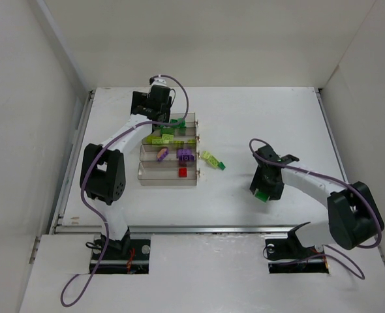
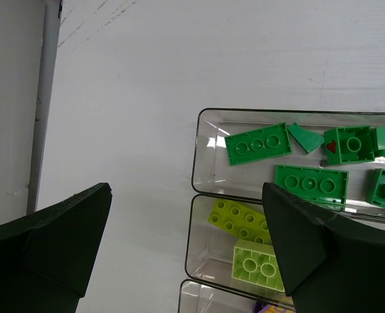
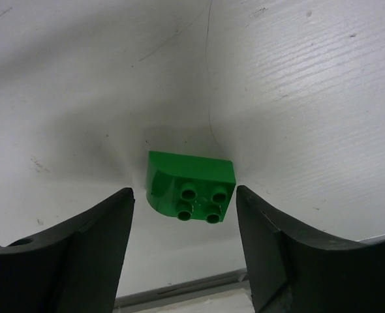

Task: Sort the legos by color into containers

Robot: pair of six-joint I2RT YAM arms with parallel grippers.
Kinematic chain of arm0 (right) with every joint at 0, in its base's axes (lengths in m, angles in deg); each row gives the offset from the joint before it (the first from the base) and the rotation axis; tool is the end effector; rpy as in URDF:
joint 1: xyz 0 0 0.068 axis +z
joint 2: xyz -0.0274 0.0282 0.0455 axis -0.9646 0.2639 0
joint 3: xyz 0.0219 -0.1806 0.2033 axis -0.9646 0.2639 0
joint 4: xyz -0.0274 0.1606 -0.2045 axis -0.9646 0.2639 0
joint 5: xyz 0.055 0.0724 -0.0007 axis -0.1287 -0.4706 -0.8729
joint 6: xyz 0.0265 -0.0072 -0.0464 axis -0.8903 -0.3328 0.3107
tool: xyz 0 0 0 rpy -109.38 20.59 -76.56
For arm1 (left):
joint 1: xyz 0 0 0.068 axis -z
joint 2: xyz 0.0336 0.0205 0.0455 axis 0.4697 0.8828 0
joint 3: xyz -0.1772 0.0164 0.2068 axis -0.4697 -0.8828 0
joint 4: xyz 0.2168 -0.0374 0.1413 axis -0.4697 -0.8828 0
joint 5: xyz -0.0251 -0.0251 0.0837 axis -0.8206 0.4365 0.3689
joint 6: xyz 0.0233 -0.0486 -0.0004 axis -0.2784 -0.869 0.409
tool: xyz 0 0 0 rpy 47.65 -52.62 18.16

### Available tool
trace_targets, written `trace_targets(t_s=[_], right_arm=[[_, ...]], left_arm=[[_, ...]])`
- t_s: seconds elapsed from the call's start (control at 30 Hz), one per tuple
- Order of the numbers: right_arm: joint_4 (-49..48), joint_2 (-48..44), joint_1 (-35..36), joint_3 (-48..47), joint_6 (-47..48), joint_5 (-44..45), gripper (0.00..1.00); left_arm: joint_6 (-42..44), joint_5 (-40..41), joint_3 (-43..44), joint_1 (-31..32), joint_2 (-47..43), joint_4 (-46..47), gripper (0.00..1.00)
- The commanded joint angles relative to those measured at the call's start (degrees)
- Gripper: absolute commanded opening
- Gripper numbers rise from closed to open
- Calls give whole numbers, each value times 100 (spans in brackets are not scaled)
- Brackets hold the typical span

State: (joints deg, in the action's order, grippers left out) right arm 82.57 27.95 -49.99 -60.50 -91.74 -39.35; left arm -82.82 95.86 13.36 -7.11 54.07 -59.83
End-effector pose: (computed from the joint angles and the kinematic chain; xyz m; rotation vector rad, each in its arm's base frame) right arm 0.2040 0.0863 0.1721 0.5760 2.8177 -0.0683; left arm 0.4083 -0.1358 0.2831 0.0812 2.0602 0.3862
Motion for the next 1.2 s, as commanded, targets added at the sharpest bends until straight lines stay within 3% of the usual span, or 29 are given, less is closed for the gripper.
trace_targets(t_s=[0.0,0.13,0.3,0.43,0.57,0.7,0.8,0.93,1.07,1.17], right_arm=[[-191,27,-1,38,-26,33,68],[-191,150,-1,38,27,33,66],[-305,203,-1,-15,97,33,26],[-305,325,51,-68,264,-19,0],[-428,247,358,-497,597,-20,0],[-568,553,535,-2328,1282,174,0],[-824,1571,588,-3597,2046,-45,0],[-535,3311,798,-6518,2531,-511,0],[-420,5075,983,-8568,2751,-941,0],[-672,5790,983,-9521,2751,-1494,1]], left_arm=[[-88,178,231,1,-42,28,100],[-88,231,231,1,-42,28,100],[-88,231,231,1,-42,28,100],[-88,231,231,1,-42,28,100],[-88,283,178,1,-42,28,100],[-88,529,126,1,-95,151,100],[-141,933,125,1,-156,273,100],[-89,1382,-67,1,-288,484,100],[-149,1374,-217,-262,-525,485,100],[-150,1312,-340,-420,-630,485,100]])
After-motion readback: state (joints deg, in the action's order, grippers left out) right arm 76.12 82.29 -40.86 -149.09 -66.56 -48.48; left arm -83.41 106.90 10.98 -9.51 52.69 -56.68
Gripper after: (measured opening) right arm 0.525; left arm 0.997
